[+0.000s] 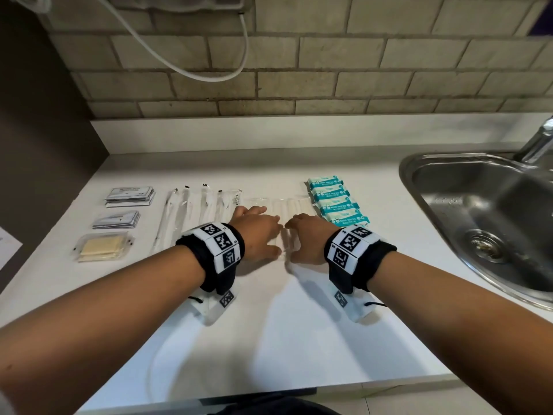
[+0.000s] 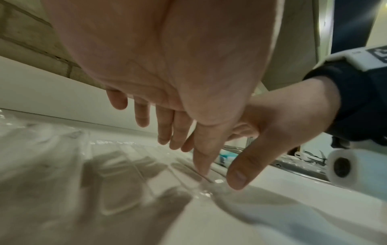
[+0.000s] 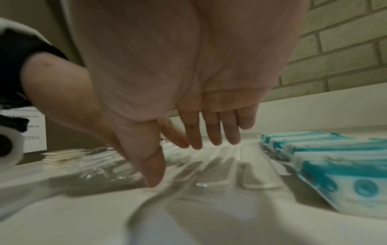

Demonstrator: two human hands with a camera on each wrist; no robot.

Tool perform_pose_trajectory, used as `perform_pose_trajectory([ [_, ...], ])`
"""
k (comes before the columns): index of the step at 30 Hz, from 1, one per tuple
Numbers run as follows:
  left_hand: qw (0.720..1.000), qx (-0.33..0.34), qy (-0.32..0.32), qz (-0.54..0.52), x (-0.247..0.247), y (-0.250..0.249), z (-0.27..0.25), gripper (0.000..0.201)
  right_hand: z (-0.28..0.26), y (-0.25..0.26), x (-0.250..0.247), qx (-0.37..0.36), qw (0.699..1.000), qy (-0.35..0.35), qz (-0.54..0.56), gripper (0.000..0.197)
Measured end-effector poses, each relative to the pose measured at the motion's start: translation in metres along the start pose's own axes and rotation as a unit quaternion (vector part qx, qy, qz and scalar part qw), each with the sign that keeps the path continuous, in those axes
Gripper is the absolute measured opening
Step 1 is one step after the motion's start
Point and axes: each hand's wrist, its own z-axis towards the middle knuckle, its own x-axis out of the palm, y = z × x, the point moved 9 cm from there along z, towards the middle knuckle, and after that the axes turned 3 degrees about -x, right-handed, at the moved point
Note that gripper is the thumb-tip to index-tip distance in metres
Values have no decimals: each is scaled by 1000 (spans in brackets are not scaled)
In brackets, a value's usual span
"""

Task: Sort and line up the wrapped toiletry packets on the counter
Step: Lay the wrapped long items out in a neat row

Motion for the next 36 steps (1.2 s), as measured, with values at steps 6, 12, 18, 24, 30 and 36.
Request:
perform_pose_trajectory([
  [6,996,-86,-21,-14,-12,50,-1,59,8,30,-8,-42,999,6,-27,57],
  [12,996,-84,-14,9,-7,60,1,60,32,45,3,-52,996,21,-70,49],
  [18,997,-65,26,37,9,60,2,38,43,46,18,-52,993,43,-94,44],
  [24,996,-76,34,18,17,70,12,52,47,45,19,-44,995,17,-91,46],
  [30,997,-78,24,6,14,69,13,48,49,43,16,-34,997,20,-73,40],
  [36,996,-86,31,4,8,69,11,38,45,42,14,-30,998,18,-50,33],
])
